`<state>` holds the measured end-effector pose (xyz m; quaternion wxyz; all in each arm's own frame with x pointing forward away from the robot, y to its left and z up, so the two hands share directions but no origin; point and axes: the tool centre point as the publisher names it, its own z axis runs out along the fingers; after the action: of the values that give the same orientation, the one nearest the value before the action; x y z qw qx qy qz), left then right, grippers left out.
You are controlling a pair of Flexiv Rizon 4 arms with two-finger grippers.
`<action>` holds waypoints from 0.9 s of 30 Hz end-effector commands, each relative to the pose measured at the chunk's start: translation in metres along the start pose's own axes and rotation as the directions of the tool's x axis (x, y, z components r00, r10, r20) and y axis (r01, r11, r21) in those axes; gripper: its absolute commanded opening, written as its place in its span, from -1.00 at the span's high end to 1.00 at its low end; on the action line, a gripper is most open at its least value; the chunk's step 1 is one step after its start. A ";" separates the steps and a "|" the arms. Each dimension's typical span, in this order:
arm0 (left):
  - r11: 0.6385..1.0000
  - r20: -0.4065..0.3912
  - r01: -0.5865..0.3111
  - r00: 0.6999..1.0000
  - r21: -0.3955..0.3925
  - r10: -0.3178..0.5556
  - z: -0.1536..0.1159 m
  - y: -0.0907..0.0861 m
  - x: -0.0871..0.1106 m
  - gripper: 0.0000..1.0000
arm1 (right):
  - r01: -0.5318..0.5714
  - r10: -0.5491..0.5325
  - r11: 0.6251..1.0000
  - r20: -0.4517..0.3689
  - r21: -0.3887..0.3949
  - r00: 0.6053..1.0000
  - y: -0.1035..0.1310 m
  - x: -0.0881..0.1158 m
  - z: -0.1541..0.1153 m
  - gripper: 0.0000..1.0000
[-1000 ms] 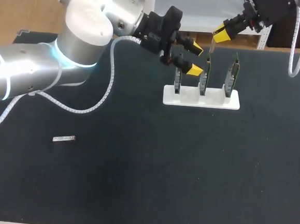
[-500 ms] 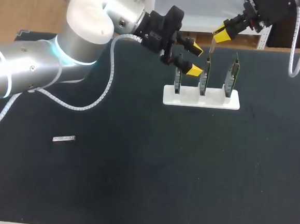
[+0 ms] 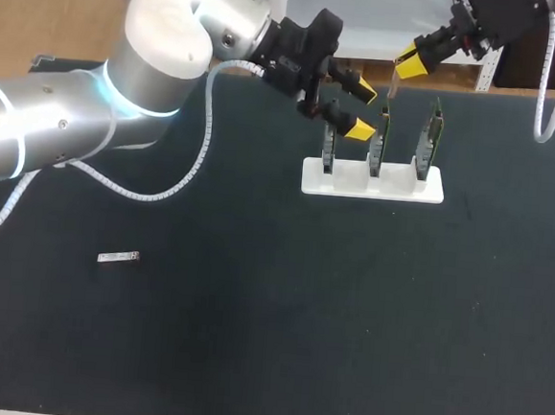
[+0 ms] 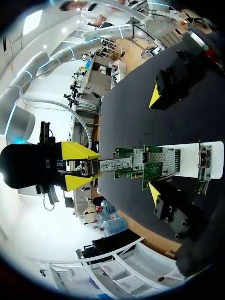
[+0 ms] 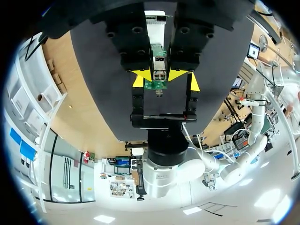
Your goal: Pick up the optical module with the left hand, and insert it into the network port with the right hand.
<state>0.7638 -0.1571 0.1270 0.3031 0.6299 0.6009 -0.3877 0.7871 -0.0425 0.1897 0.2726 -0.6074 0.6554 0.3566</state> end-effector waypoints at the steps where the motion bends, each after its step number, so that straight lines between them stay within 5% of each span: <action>1: 1.000 -0.005 0.003 1.000 0.004 -0.003 0.000 0.002 0.000 -1.00 | 0.001 -0.001 1.000 0.000 -0.002 1.000 0.000 0.000 0.000 1.00; 27: 1.000 -0.015 0.002 1.000 0.002 -0.002 0.001 -0.002 0.001 -1.00 | -0.001 0.001 1.000 0.004 0.006 1.000 0.005 0.003 -0.002 1.00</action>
<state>0.7620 -0.1565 0.1251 0.2980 0.6324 0.6020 -0.3858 0.7848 -0.0450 0.1898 0.2727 -0.6061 0.6559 0.3579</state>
